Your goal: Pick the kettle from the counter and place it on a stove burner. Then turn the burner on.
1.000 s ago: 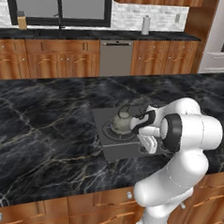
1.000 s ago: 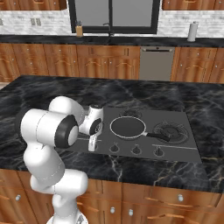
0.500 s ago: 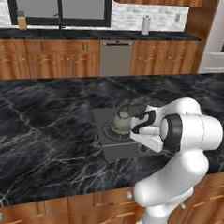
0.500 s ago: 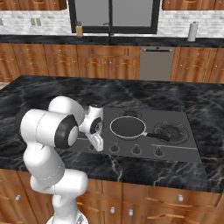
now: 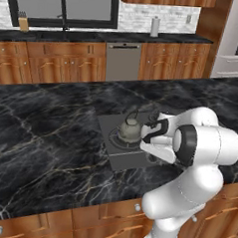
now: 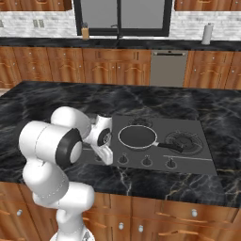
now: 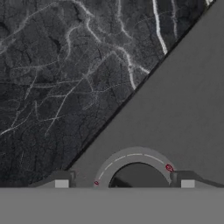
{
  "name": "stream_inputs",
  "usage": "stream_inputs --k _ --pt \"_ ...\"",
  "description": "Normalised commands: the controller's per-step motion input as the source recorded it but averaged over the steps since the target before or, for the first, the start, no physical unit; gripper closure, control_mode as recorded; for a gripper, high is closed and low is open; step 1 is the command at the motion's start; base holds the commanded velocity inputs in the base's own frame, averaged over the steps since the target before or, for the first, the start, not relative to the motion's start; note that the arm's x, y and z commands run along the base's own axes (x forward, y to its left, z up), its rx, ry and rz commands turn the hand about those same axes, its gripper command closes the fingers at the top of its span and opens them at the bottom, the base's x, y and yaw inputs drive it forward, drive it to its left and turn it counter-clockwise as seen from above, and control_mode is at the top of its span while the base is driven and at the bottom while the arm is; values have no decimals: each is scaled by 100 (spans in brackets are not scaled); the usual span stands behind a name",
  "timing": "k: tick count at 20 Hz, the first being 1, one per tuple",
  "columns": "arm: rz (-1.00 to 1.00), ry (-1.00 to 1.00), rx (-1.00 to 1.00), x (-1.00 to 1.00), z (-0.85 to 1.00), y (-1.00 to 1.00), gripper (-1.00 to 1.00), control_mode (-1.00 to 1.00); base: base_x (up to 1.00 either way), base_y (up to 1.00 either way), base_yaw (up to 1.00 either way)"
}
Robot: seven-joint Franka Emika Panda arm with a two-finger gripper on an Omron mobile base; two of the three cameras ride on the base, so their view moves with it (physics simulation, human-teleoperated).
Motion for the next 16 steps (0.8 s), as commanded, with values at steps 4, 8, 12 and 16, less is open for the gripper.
stream_inputs --k 4,8,12,16 --pt "11 -12 3 -3 100 0 -100 -100 0 0 0" --pt "15 -8 1 0 100 0 -100 -100 0 0 0" --pt "7 -3 1 -4 68 0 -100 -100 0 0 0" --pt "6 -30 1 -4 64 0 -100 -100 0 0 0"
